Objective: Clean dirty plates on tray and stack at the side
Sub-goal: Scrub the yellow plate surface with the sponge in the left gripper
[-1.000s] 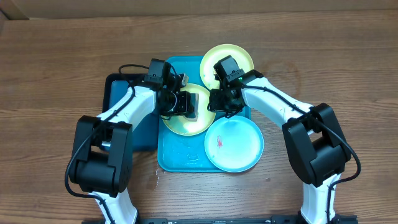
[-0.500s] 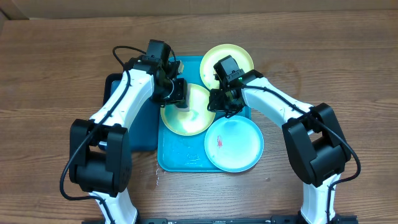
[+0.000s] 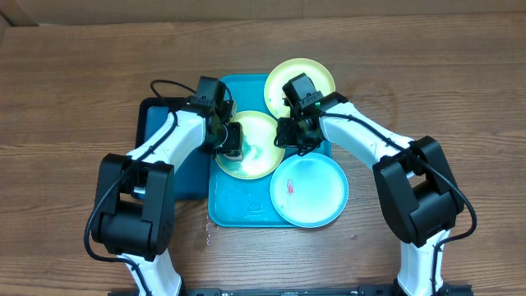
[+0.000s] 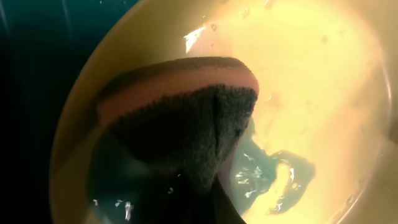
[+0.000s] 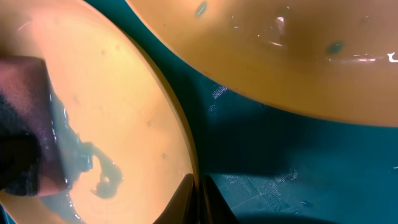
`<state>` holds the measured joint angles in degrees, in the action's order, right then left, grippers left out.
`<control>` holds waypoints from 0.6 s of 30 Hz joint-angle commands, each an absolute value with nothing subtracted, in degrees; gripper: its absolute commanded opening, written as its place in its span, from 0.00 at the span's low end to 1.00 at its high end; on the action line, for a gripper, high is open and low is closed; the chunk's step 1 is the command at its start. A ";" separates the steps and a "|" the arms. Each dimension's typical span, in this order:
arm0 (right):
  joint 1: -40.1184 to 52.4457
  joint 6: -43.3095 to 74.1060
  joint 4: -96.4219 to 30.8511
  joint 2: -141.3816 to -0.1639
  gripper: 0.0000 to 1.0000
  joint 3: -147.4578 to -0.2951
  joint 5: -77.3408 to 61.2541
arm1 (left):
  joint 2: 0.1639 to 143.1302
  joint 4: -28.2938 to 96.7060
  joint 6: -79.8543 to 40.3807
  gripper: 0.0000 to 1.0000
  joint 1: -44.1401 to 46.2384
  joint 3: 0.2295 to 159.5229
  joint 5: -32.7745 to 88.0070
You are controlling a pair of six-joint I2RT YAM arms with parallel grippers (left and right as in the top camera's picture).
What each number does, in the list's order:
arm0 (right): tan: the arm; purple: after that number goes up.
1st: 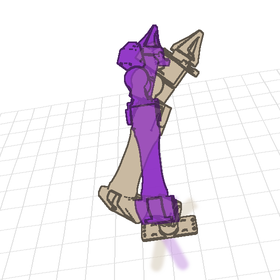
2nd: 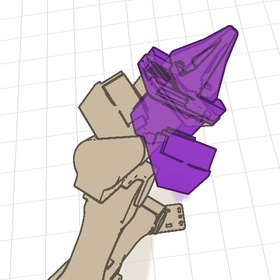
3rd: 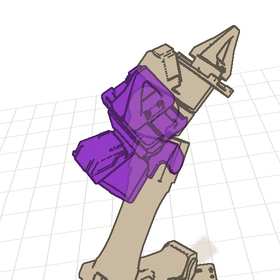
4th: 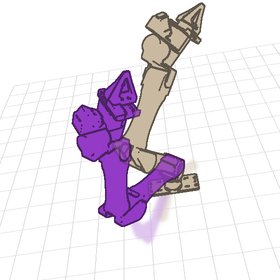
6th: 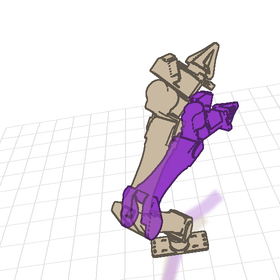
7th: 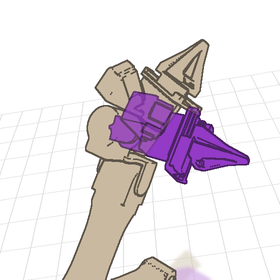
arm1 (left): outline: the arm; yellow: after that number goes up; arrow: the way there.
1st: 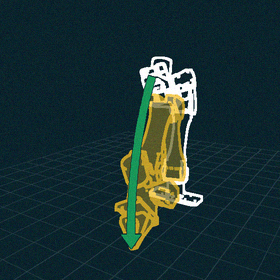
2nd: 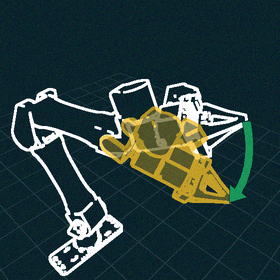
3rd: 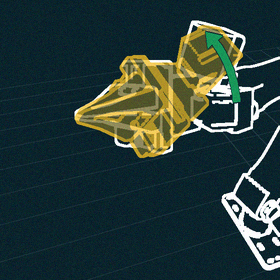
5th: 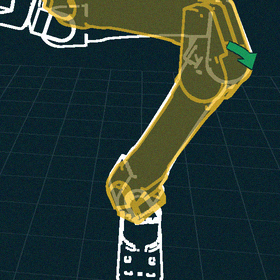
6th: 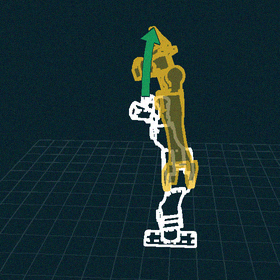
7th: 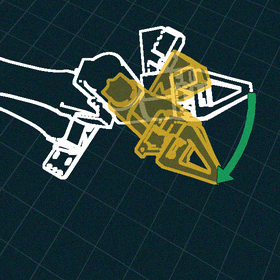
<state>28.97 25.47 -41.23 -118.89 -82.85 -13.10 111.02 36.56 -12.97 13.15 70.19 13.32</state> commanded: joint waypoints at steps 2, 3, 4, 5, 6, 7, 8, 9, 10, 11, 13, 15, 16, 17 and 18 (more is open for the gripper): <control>29.30 25.54 -40.75 -119.31 0.04 -82.43 -13.76 | 113.19 36.05 -12.27 0.04 15.05 67.92 23.68; 29.32 25.54 -40.75 -119.31 0.04 -82.43 -13.76 | 113.19 35.57 -11.94 0.04 15.11 67.99 26.26; 29.32 25.54 -40.75 -119.31 0.04 -82.43 -13.76 | 113.19 35.09 -11.94 0.04 15.09 67.99 28.21; 29.32 25.54 -40.75 -119.31 0.04 -82.43 -13.76 | 113.19 34.46 -11.97 0.04 15.07 67.99 29.61; 29.30 25.54 -40.77 -119.31 0.04 -82.43 -13.76 | 113.19 34.02 -11.94 0.04 15.09 68.03 30.61; 29.32 25.54 -40.75 -119.31 0.04 -82.43 -13.76 | 113.19 33.67 -11.97 0.04 15.07 68.18 31.46; 29.30 25.54 -40.75 -119.31 0.04 -82.43 -13.76 | 113.19 33.58 -12.01 0.04 15.05 68.47 31.66; 29.32 25.54 -40.75 -119.31 0.04 -82.43 -13.76 | 113.19 33.69 -11.99 0.04 14.94 68.82 31.64; 29.32 25.54 -40.75 -119.31 0.04 -82.43 -13.76 | 113.12 34.13 -11.64 0.04 14.83 69.43 31.66; 29.32 25.54 -40.75 -119.31 0.04 -82.43 -13.76 | 113.10 34.89 -10.74 0.04 14.79 70.32 31.88; 29.30 25.54 -40.77 -119.31 0.04 -82.43 -13.76 | 112.88 37.47 -7.31 0.04 14.59 72.86 33.08; 29.30 25.54 -40.77 -119.31 0.07 -82.43 -13.76 | 112.31 40.58 -5.50 0.04 14.59 75.68 32.03; 29.32 25.54 -40.77 -119.31 0.08 -82.43 -13.76 | 112.16 41.69 -5.48 0.04 14.59 76.82 30.76; 29.32 25.54 -40.77 -119.31 0.08 -82.43 -13.76 | 111.94 42.70 -5.56 0.04 14.59 77.91 28.88; 29.30 25.56 -40.77 -119.31 0.08 -82.43 -13.76 | 111.83 43.27 -5.61 0.04 14.59 78.67 26.98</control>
